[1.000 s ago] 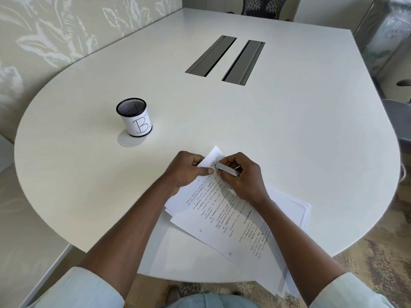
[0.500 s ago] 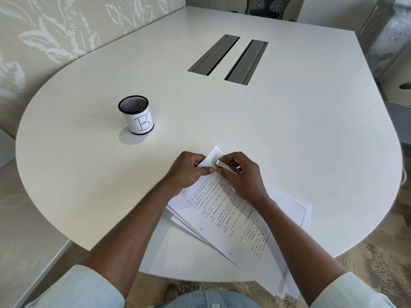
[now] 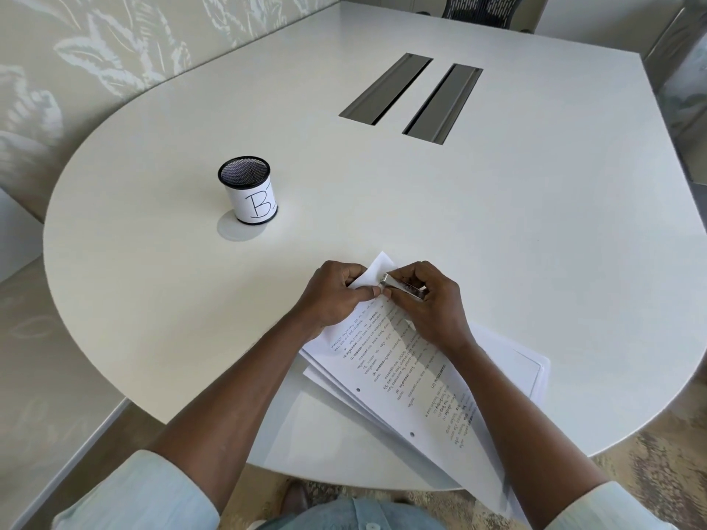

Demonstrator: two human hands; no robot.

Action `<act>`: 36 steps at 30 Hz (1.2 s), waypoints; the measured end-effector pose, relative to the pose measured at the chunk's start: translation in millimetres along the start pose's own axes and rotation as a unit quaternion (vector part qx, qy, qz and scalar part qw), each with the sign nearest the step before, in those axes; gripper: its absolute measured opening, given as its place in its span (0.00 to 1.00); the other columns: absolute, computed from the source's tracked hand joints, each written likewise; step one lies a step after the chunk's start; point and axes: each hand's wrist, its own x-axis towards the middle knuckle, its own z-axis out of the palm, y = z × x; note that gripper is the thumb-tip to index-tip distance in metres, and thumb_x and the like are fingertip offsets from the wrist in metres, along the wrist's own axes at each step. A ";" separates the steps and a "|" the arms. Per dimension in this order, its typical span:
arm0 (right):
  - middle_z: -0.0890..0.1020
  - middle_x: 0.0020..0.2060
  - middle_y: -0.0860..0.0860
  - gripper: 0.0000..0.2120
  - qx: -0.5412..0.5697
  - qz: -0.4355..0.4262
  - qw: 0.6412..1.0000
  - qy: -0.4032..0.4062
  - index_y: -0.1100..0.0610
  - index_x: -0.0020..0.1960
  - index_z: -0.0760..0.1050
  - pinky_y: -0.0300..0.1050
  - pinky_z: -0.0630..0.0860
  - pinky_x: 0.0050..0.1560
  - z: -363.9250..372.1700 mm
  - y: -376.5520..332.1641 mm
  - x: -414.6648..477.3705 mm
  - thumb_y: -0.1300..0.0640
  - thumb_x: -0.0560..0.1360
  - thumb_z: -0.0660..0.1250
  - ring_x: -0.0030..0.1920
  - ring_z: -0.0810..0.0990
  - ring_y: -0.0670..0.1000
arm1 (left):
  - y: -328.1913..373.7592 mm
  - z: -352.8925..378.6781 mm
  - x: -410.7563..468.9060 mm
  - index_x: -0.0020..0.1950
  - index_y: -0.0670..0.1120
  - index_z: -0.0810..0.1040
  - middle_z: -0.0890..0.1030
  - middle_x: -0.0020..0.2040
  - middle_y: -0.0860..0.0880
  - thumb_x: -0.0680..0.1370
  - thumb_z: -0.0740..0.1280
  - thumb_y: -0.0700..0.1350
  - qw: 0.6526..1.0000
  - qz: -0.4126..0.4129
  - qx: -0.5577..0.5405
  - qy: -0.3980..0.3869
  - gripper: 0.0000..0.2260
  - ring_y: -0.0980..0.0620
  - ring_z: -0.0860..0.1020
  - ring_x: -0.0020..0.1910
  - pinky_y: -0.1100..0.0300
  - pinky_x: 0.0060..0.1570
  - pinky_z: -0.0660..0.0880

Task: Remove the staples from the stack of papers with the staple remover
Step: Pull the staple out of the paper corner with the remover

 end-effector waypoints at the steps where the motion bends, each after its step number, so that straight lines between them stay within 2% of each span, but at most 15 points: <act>1: 0.86 0.48 0.50 0.07 0.000 -0.002 1.000 0.002 0.54 0.52 0.86 0.42 0.77 0.44 -0.2 0.1 -0.1 0.57 0.77 0.81 0.43 0.81 0.44 | 0.0 0.2 -0.2 0.49 0.46 0.90 0.83 0.36 0.54 0.79 0.79 0.45 1.000 0.004 0.004 0.002 0.03 0.55 0.75 0.34 0.58 0.40 0.71; 5: 0.85 0.48 0.49 0.07 0.001 -0.016 1.000 0.005 0.54 0.53 0.86 0.46 0.78 0.45 0.3 0.4 -1.7 0.57 0.77 0.81 0.46 0.83 0.49 | 0.1 0.0 -1.6 0.47 0.44 0.89 0.78 0.35 0.51 0.79 0.79 0.47 1.000 0.020 0.019 0.003 0.07 0.54 0.70 0.34 0.58 0.37 0.67; 11: 0.84 0.48 0.50 0.08 -0.007 -0.043 0.999 -0.001 0.56 0.53 0.86 0.38 0.75 0.45 -0.8 0.9 -1.7 0.56 0.77 0.81 0.44 0.81 0.45 | -1.9 1.8 -1.0 0.46 0.42 0.88 0.75 0.36 0.50 0.79 0.79 0.47 0.999 0.034 0.027 0.010 0.08 0.53 0.68 0.35 0.56 0.38 0.65; 14: 0.85 0.48 0.51 0.09 -0.002 -0.044 0.999 -0.008 0.57 0.53 0.85 0.37 0.75 0.45 -1.1 -0.2 -2.5 0.56 0.77 0.81 0.44 0.81 0.44 | -1.5 3.0 -1.8 0.45 0.36 0.84 0.68 0.35 0.49 0.79 0.79 0.47 0.998 0.042 0.044 0.021 0.13 0.53 0.62 0.34 0.56 0.36 0.60; 17: 0.85 0.48 0.50 0.08 0.007 -0.033 0.999 -0.015 0.57 0.53 0.85 0.37 0.74 0.45 -2.5 -1.9 -2.2 0.56 0.77 0.81 0.43 0.80 0.43 | -0.2 2.1 -3.7 0.44 0.35 0.82 0.66 0.35 0.48 0.79 0.80 0.48 0.998 0.048 0.042 0.022 0.17 0.54 0.61 0.33 0.58 0.33 0.58; 22: 0.86 0.47 0.47 0.08 0.021 -0.028 0.999 -0.024 0.55 0.54 0.84 0.31 0.73 0.44 0.2 -5.1 -1.4 0.59 0.78 0.80 0.41 0.80 0.41 | 3.3 1.7 -7.0 0.42 0.35 0.81 0.64 0.34 0.50 0.78 0.81 0.51 0.998 0.056 0.038 0.014 0.20 0.55 0.60 0.31 0.62 0.31 0.57; 26: 0.88 0.49 0.48 0.07 0.026 -0.010 1.000 -0.012 0.55 0.55 0.84 0.37 0.77 0.46 1.3 -4.6 -0.7 0.57 0.79 0.80 0.44 0.81 0.42 | 2.3 0.2 -5.0 0.42 0.45 0.87 0.70 0.31 0.54 0.77 0.81 0.53 0.999 0.030 0.023 0.006 0.13 0.55 0.64 0.31 0.60 0.33 0.61; 27: 0.89 0.49 0.48 0.07 0.029 -0.002 0.999 -0.012 0.56 0.55 0.85 0.40 0.78 0.47 0.7 -3.6 -0.8 0.57 0.79 0.80 0.45 0.83 0.44 | 1.6 0.1 -5.0 0.42 0.46 0.87 0.72 0.32 0.52 0.78 0.81 0.53 1.000 0.023 0.020 0.004 0.12 0.54 0.66 0.32 0.59 0.35 0.63; 29: 0.89 0.49 0.48 0.07 0.032 0.008 0.999 -0.008 0.56 0.55 0.85 0.42 0.80 0.49 -0.8 -2.2 -2.0 0.57 0.78 0.80 0.46 0.85 0.47 | -1.5 -0.5 -3.8 0.46 0.42 0.87 0.81 0.36 0.42 0.78 0.80 0.53 1.000 0.009 0.008 -0.001 0.14 0.51 0.73 0.35 0.56 0.39 0.69; 30: 0.89 0.49 0.47 0.08 0.033 0.014 0.999 -0.006 0.55 0.55 0.85 0.42 0.81 0.50 -1.4 -1.8 -2.8 0.58 0.78 0.80 0.47 0.85 0.47 | -3.1 -0.9 -3.2 0.48 0.41 0.87 0.85 0.41 0.37 0.78 0.80 0.52 1.000 0.003 0.002 -0.001 0.14 0.50 0.77 0.38 0.55 0.42 0.72; 32: 0.89 0.50 0.46 0.09 0.032 0.025 0.999 -0.002 0.55 0.55 0.85 0.43 0.82 0.50 -2.3 -2.3 -3.8 0.60 0.77 0.80 0.48 0.86 0.48 | -4.6 -1.9 -3.1 0.48 0.43 0.88 0.88 0.48 0.36 0.78 0.79 0.50 1.000 -0.005 -0.009 0.002 0.10 0.48 0.80 0.40 0.52 0.45 0.75; 36: 0.88 0.46 0.44 0.09 0.029 0.031 0.999 -0.008 0.56 0.54 0.86 0.36 0.78 0.45 -2.9 -3.5 -4.0 0.63 0.75 0.79 0.42 0.83 0.42 | -5.8 -2.0 -2.0 0.47 0.44 0.88 0.88 0.48 0.36 0.78 0.79 0.50 1.000 -0.002 -0.007 0.009 0.09 0.48 0.81 0.40 0.52 0.45 0.75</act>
